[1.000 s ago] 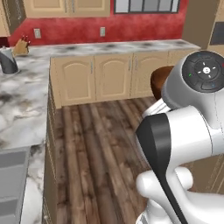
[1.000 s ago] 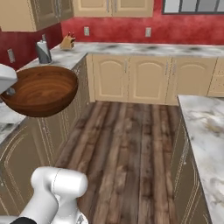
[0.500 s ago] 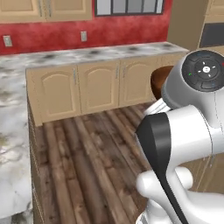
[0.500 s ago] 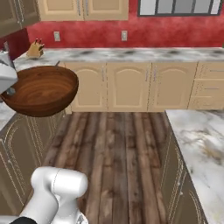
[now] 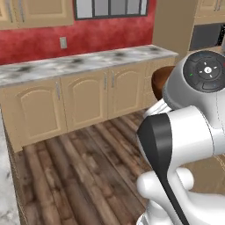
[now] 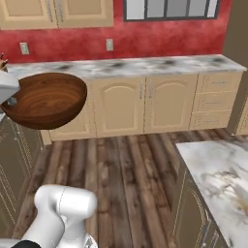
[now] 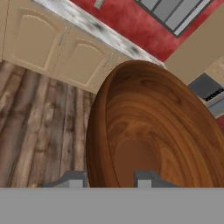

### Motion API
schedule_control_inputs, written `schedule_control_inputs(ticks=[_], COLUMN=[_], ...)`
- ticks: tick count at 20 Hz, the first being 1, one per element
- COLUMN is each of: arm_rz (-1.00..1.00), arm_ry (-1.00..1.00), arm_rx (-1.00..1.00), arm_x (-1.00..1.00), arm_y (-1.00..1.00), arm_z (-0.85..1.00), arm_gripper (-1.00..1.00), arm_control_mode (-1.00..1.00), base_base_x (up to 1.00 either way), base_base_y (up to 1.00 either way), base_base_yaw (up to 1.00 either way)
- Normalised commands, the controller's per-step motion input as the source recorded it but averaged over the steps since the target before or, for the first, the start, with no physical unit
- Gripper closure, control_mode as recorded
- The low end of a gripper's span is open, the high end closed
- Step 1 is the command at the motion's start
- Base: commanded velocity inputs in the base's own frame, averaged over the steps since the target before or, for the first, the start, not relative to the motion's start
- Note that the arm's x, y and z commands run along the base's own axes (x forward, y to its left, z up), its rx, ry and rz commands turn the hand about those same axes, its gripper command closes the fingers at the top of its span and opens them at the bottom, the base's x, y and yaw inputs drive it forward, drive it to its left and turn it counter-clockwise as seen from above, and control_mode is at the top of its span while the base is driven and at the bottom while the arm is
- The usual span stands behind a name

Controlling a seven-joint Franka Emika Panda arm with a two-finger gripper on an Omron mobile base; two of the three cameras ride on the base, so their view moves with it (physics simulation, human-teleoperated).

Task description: Move the bowls from the cabinet to the plates on the dining table.

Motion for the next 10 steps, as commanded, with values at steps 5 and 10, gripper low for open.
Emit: schedule_control_inputs(ticks=[5, 10], arm_rz=[0.0, 0.0], arm_ry=[0.0, 0.0], arm_rx=[0.0, 0.0], arm_x=[0.0, 0.0], arm_y=[0.0, 0.0], arm_z=[0.0, 0.0], arm_gripper=[1.0, 1.0], arm_control_mode=[1.0, 1.0], base_base_x=[0.92, 0.9], base_base_y=[0.33, 0.38], base_base_yaw=[-0.31, -0.32])
